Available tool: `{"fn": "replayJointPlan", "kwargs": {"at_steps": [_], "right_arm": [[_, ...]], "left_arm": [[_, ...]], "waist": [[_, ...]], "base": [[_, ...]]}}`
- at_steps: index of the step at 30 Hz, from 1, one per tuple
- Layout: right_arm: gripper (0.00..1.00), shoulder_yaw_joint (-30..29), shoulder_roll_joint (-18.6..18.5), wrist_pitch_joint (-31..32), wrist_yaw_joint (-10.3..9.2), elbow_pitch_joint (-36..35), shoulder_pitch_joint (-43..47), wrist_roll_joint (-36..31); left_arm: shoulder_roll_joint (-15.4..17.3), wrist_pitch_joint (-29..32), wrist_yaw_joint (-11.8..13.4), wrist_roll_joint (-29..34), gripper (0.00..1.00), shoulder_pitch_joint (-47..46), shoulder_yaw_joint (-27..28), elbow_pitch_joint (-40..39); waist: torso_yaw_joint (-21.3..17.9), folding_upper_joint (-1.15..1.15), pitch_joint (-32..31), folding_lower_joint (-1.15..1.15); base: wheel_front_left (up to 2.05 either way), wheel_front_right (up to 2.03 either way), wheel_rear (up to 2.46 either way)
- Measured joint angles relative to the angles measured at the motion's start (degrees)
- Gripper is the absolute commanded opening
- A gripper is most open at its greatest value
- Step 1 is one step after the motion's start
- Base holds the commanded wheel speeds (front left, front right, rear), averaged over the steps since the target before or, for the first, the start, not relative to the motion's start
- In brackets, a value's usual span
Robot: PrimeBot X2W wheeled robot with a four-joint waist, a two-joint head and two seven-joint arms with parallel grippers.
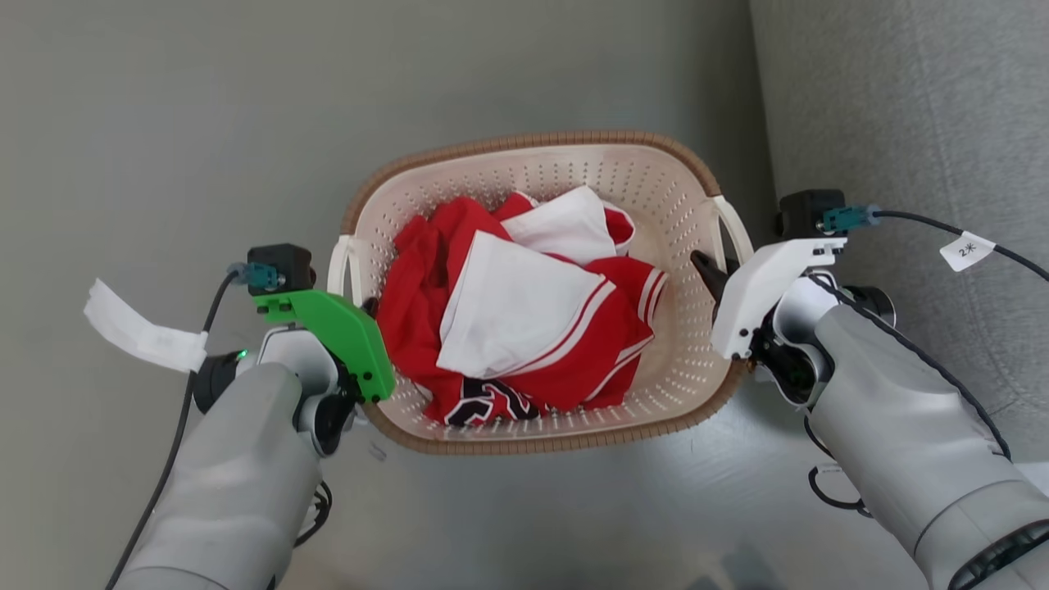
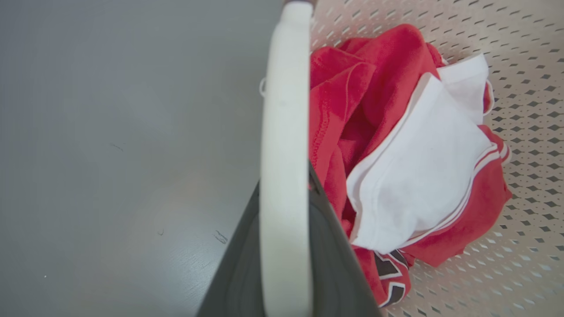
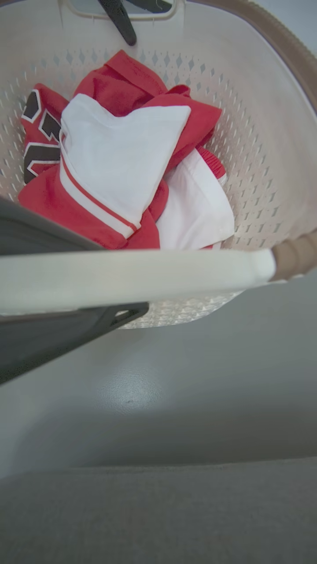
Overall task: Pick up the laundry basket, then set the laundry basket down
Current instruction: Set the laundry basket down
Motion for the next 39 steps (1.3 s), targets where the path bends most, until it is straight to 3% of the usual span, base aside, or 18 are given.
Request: {"fn": "replayJointPlan", "kwargs": {"at_steps": [39], "right_arm": [[0.00,-0.9,0.4,-7.3,0.09,2.0,-10.7,-1.4]], "left_arm": [[0.6,-6.5,-1.2,2.0,0.00,-11.3,0.4,1.6]], "waist": [[1.6,0.00,19.2,0.00]], "base": [[0.00,0.00,0.00]]}}
